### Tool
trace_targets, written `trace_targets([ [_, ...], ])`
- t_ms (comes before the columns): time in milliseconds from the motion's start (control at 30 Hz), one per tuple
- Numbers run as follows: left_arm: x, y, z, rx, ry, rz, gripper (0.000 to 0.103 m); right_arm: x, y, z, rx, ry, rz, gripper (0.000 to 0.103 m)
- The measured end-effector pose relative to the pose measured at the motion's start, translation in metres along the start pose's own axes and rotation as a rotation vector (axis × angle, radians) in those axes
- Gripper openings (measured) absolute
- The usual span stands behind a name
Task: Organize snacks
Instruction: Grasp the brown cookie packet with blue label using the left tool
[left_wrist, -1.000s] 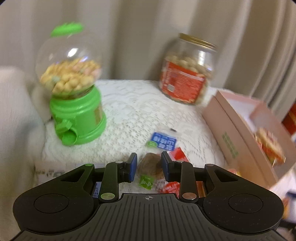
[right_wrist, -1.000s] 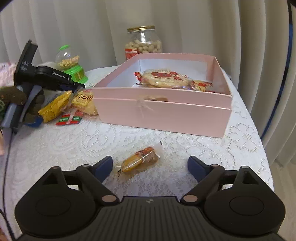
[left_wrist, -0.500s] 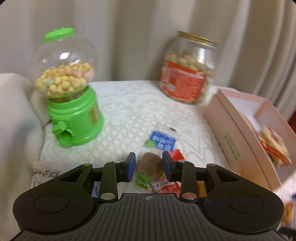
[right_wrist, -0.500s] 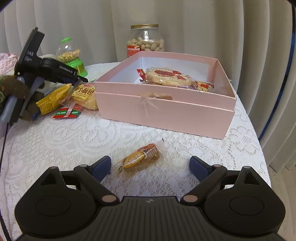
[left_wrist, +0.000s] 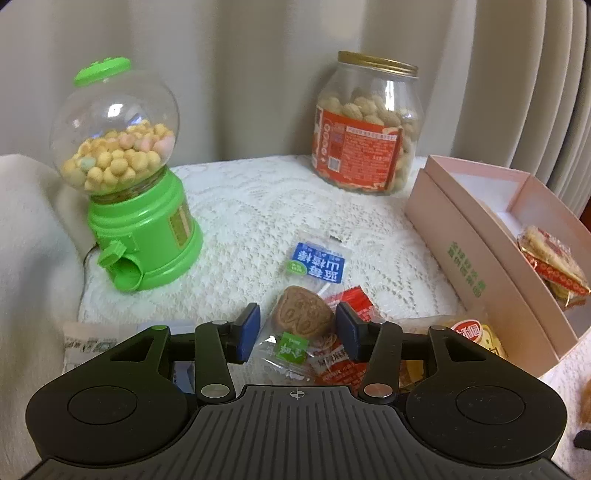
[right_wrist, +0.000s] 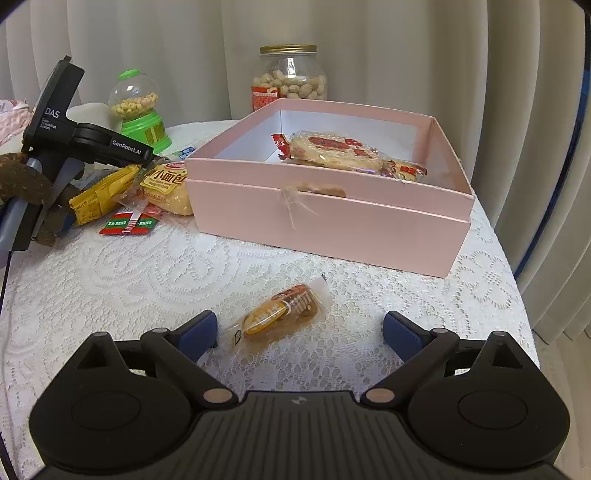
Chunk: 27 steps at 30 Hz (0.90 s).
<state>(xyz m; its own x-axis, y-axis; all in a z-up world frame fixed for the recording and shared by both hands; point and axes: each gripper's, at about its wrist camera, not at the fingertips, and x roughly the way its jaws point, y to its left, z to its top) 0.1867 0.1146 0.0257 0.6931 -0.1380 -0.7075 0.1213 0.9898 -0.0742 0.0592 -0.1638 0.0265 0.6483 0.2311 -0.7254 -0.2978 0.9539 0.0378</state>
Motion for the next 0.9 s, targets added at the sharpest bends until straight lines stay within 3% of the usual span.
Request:
trace_targets([
  [100,-0.004,0.006,-0.004,-0.037,-0.024,-0.022,0.047,0.001,0.0,0.0,-0.003,0.002,-0.001,0.098],
  [133,-0.006,0.007,-0.005,-0.044,-0.034,-0.019,0.041,0.001,0.0,0.0,-0.003,0.002,-0.001,0.098],
  [467,-0.039,0.02,-0.01,-0.099,-0.105,-0.016,0.041,0.002,0.001,0.001,-0.007,0.005,-0.002,0.1],
  [767,-0.08,0.028,-0.02,-0.215,-0.194,-0.11,0.041,0.002,0.002,0.001,-0.008,0.006,-0.002,0.1],
  [900,-0.097,0.008,-0.031,-0.18,-0.181,-0.159,0.041,0.003,0.002,0.0,-0.008,0.005,-0.002,0.101],
])
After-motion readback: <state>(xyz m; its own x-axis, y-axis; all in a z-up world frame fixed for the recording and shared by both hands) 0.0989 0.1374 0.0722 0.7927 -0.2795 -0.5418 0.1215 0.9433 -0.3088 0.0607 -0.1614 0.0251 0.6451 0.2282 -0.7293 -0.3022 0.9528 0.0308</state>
